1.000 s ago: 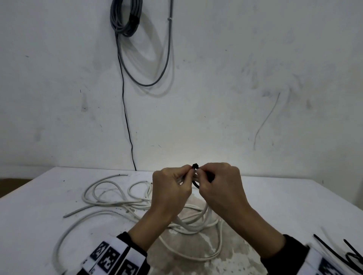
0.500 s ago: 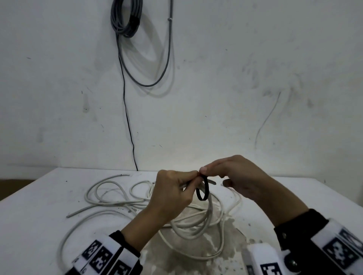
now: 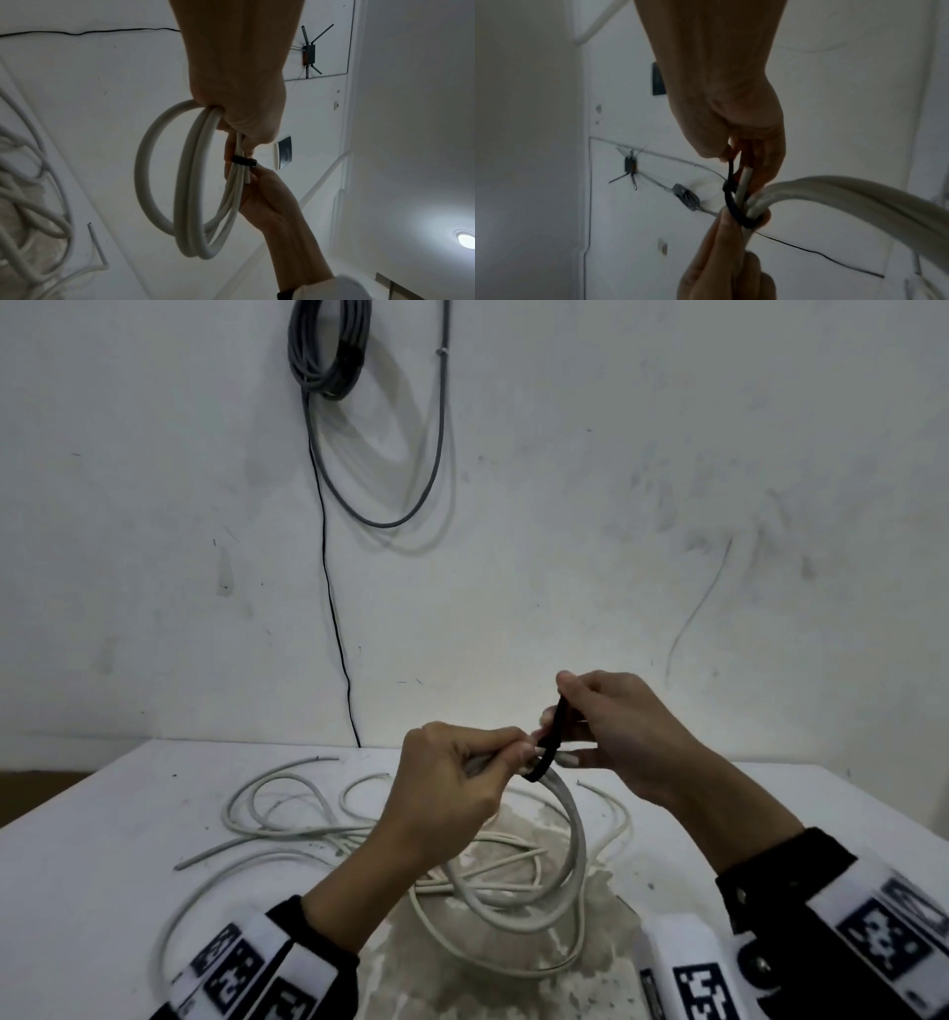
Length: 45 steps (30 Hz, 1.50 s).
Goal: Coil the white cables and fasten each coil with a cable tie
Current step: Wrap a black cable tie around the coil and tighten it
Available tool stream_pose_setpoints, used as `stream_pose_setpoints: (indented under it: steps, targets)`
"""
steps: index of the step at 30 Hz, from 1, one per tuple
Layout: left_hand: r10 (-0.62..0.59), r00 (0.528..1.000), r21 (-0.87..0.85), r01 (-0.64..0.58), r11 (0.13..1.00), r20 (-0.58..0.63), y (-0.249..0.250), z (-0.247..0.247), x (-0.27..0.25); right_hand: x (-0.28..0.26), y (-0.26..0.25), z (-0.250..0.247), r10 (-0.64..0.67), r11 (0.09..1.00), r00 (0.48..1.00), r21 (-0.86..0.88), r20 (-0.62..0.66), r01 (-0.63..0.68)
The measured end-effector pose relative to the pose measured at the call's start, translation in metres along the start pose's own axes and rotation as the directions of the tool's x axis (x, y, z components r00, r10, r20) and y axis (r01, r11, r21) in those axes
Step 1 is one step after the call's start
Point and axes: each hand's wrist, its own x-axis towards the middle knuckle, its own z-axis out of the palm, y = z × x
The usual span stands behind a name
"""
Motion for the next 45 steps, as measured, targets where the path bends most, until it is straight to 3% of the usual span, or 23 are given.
stream_pose_setpoints:
  steps: [4, 8, 10, 15, 20, 26, 31, 35, 40, 45]
  targets:
    - [0.005, 0.999, 0.010, -0.005, 1.000, -0.038, 0.003, 0.006, -0.002, -0.005, -0.002, 0.009, -0.222, 0.938, 0.971, -0.290, -0.085, 0.189]
    - [0.010, 1.000, 0.017, -0.010, 1.000, -0.015, 0.010, 0.010, 0.000, 0.000, 0.004, 0.013, -0.475, 0.774, 0.875, -0.519, -0.097, 0.363]
    - [0.005, 1.000, 0.030, -0.005, 1.000, 0.030, 0.013, 0.007, 0.001, 0.003, 0.003, 0.010, -0.489, 0.748, 0.868, -0.554, -0.087, 0.366]
    - [0.011, 0.988, 0.047, -0.019, 0.999, 0.151, 0.021, -0.007, 0.005, 0.009, -0.006, 0.001, -0.311, 0.902, 0.946, -0.343, -0.093, 0.263]
    - [0.021, 0.992, 0.068, -0.029, 0.997, 0.123, 0.027, -0.012, 0.006, 0.014, -0.007, 0.004, -0.306, 0.935, 0.935, -0.240, -0.179, 0.260]
    - [-0.077, 0.994, 0.058, 0.072, 0.996, 0.077, 0.028, -0.015, 0.006, 0.014, -0.012, -0.002, -0.193, 0.979, 0.969, 0.043, -0.156, 0.201]
    - [-0.202, 0.977, 0.029, 0.201, 0.979, 0.063, 0.029, -0.010, 0.004, 0.012, -0.012, -0.002, -0.268, 0.956, 0.928, 0.051, -0.259, 0.290]
    - [-0.312, 0.950, 0.049, 0.311, 0.949, 0.028, 0.023, -0.009, 0.008, 0.001, -0.011, 0.003, -0.402, 0.910, 0.884, 0.003, -0.237, 0.415]
    - [-0.356, 0.934, 0.057, 0.355, 0.933, 0.010, 0.021, -0.004, 0.012, -0.014, -0.011, 0.010, -0.507, 0.858, 0.834, -0.036, -0.217, 0.512]
    - [-0.344, 0.939, 0.172, 0.337, 0.926, 0.014, 0.010, 0.000, 0.011, -0.025, -0.002, 0.015, -0.583, 0.812, 0.798, -0.117, -0.151, 0.571]
